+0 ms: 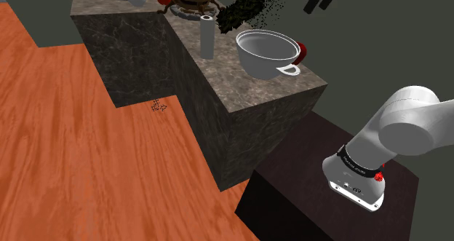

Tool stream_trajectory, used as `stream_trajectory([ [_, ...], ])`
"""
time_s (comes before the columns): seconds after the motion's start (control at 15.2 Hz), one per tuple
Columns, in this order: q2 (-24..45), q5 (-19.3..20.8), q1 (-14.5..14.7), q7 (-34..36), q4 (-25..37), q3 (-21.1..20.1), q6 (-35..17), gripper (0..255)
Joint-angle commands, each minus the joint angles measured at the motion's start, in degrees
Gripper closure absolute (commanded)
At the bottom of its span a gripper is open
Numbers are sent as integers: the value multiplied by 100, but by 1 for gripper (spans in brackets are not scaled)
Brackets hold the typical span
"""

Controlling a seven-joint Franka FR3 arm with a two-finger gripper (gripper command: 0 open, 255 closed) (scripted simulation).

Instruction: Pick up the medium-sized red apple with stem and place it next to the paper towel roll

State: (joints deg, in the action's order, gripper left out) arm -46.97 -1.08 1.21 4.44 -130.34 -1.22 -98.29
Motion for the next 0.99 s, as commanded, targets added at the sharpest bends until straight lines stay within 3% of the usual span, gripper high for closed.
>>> stream_trajectory([
  [0.0, 0, 0, 0, 0, 0, 0, 0, 0],
  [0.92, 1212, 667, -469, -1298, -408, 1351, -1575, 0],
])
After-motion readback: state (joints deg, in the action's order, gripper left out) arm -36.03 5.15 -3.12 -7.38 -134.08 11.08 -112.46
